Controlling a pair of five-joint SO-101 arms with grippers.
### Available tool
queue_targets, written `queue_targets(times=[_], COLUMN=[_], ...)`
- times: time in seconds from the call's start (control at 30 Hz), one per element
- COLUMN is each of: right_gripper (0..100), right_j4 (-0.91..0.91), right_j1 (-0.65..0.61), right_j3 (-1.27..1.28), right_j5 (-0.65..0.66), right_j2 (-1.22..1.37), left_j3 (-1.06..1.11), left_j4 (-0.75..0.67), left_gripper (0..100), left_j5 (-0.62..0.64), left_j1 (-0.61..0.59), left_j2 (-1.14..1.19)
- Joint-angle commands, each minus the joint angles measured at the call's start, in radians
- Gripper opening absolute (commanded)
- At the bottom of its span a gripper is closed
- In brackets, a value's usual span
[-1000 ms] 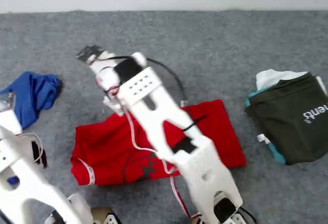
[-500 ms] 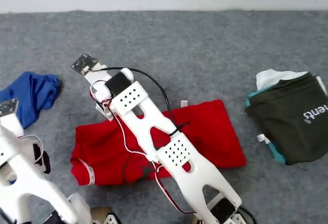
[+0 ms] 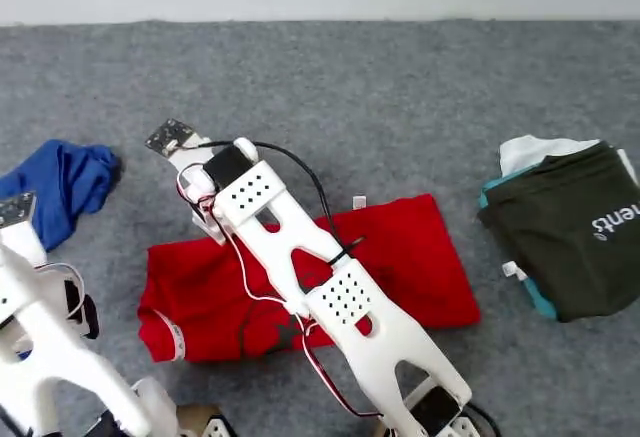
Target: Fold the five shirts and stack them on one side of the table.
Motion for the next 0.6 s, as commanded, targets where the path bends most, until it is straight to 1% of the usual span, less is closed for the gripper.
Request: queue_targets(times=[0.0,0.07,0.13,0.4,0.57], right_gripper=[0.1,3.2,0.6,0.9,0.9], right_j4=[-0.001,-0.002,-0.002,0.021,0.045], right_j1=[-0.002,0.001,0.004,0.016,0.005], right_j3=[0.015,0.028,0.026,0.020,-0.055], right_j5=[-0.008,-0.008,-0.008,-0.006,-0.006], right_j2=[-0.012,-0.012,-0.012,-0.027,-0.091], left_j3=[0.002,0.002,0.002,0.002,0.002], left_j4=[-0.008,-0.008,-0.008,-0.008,-0.008], left_gripper=[10,10,10,10,10], left_j5=[0.008,0.008,0.008,0.008,0.008], left_j1=[-0.002,-0.002,-0.002,-0.002,-0.002], left_j2=[0.000,0.000,0.000,0.000,0.000])
